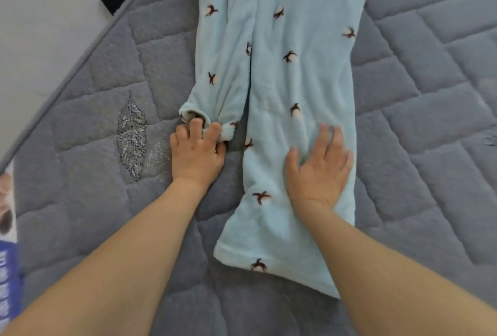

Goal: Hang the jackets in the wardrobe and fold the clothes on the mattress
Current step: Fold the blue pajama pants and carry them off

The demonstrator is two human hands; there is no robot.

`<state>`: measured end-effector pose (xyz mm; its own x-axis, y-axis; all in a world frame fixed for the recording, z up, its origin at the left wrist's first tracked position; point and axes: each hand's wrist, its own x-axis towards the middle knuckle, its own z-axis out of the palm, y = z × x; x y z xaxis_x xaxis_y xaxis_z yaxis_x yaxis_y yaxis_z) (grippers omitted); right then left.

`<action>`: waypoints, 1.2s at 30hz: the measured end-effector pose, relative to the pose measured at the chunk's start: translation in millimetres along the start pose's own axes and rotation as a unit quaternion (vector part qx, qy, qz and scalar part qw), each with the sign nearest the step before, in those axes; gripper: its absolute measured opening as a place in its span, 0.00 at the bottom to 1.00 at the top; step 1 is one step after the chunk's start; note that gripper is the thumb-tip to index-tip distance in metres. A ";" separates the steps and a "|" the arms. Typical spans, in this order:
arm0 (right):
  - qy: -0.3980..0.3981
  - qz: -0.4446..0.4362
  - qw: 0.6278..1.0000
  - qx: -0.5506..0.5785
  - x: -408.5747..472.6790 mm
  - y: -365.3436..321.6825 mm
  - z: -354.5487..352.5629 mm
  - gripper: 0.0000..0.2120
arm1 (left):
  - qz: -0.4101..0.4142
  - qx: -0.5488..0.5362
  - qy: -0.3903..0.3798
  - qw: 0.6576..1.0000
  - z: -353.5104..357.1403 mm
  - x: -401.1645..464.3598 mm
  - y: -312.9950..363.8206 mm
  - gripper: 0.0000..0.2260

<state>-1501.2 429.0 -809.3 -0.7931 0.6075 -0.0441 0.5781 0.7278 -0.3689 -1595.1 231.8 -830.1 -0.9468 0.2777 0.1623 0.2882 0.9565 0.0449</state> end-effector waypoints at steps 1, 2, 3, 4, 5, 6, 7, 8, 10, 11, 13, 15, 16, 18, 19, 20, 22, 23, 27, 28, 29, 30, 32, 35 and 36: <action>0.001 0.075 0.997 0.014 -14.1 11.4 -11.2 0.37 | -0.014 0.006 -0.020 1.000 -6.9 -1.1 6.1 0.13; 0.000 0.130 0.991 0.019 -30.1 23.1 -23.1 0.38 | -0.026 0.009 -0.040 0.999 -14.6 -3.8 13.1 0.12; -0.008 0.159 0.987 0.017 -46.1 34.9 -33.4 0.36 | -0.032 0.015 -0.060 0.998 -22.4 -9.1 20.3 0.11; -0.027 0.162 0.986 0.017 -61.1 46.3 -41.0 0.31 | -0.031 0.025 -0.083 0.996 -30.8 -18.3 27.6 0.11; -0.055 0.154 0.986 0.032 -73.2 54.6 -48.1 0.25 | -0.025 0.032 -0.106 0.994 -39.4 -29.8 34.6 0.11; -0.091 0.151 0.981 0.076 -81.3 60.9 -54.5 0.19 | -0.018 0.037 -0.131 0.991 -47.8 -42.2 40.4 0.11; -0.125 0.163 0.965 0.162 -86.0 64.4 -62.2 0.15 | -0.014 0.048 -0.160 0.986 -56.1 -55.5 44.5 0.12; -0.153 0.193 0.930 0.273 -88.8 65.6 -71.5 0.10 | -0.013 0.066 -0.186 0.980 -64.1 -68.1 47.4 0.12; -0.202 0.250 0.846 0.425 -94.2 72.2 -95.7 0.06 | -0.014 0.109 -0.225 0.968 -79.0 -92.4 54.0 0.12; -0.225 0.255 0.833 0.436 -97.4 83.9 -105.0 0.07 | -0.017 0.129 -0.240 0.962 -86.8 -103.0 59.1 0.13; -0.278 0.259 0.852 0.361 -106.5 122.4 -123.0 0.09 | -0.006 0.167 -0.271 0.948 -104.0 -123.2 74.3 0.13; -0.309 0.271 0.885 0.220 -115.0 176.7 -141.5 0.14 | 0.040 0.209 -0.308 0.927 -118.4 -149.4 94.7 0.12; -0.320 0.290 0.890 0.149 -119.2 204.8 -154.7 0.17 | 0.069 0.227 -0.326 0.915 -122.4 -168.9 105.1 0.11; -0.320 0.330 0.886 0.060 -130.0 255.3 -181.9 0.22 | 0.123 0.203 -0.322 0.916 -128.7 -204.8 128.5 0.08; -0.322 0.351 0.879 0.025 -137.6 277.7 -193.3 0.25 | 0.157 0.164 -0.323 0.919 -135.1 -223.7 142.3 0.08; -0.331 0.370 0.868 -0.012 -147.2 292.0 -204.0 0.27 | 0.185 0.124 -0.360 0.906 -143.0 -243.1 157.3 0.11; -0.357 0.365 0.852 -0.116 -167.2 301.0 -218.7 0.29 | 0.179 0.048 -0.518 0.835 -156.8 -275.7 184.7 0.15; -0.345 0.326 0.861 -0.184 -173.1 295.9 -221.0 0.29 | 0.145 0.000 -0.610 0.779 -164.6 -284.0 192.8 0.14; -0.251 0.082 0.958 -0.108 -168.7 226.8 -202.4 0.22 | -0.024 -0.216 -0.682 0.698 -172.2 -268.4 173.8 0.05; -0.272 0.081 0.959 -0.002 -166.7 200.9 -192.7 0.19 | -0.054 -0.237 -0.614 0.751 -167.8 -255.9 158.6 0.05; -0.311 0.104 0.941 0.084 -165.0 174.3 -181.1 0.17 | -0.102 -0.249 -0.518 0.812 -164.6 -242.1 142.6 0.06; -0.351 0.133 0.913 0.157 -164.8 147.8 -170.6 0.18 | -0.165 -0.256 -0.416 0.857 -161.0 -228.4 124.9 0.05; -0.427 0.172 0.856 0.236 -168.7 104.6 -149.5 0.28 | -0.298 -0.259 -0.279 0.876 -147.6 -206.5 91.7 0.10; -0.457 0.122 0.866 0.163 -180.6 80.9 -111.0 0.24 | -0.420 -0.356 -0.325 0.769 -122.1 -196.9 71.1 0.27; -0.451 0.106 0.875 0.140 -185.0 79.9 -103.9 0.19 | -0.420 -0.386 -0.335 0.750 -115.3 -200.9 72.1 0.28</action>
<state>-1288.3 407.8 -734.2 -0.5755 0.1299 -0.8074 0.7613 0.4458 -0.4709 -1367.6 234.7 -745.9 -0.6264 -0.1638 -0.7621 -0.6971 0.5551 0.4537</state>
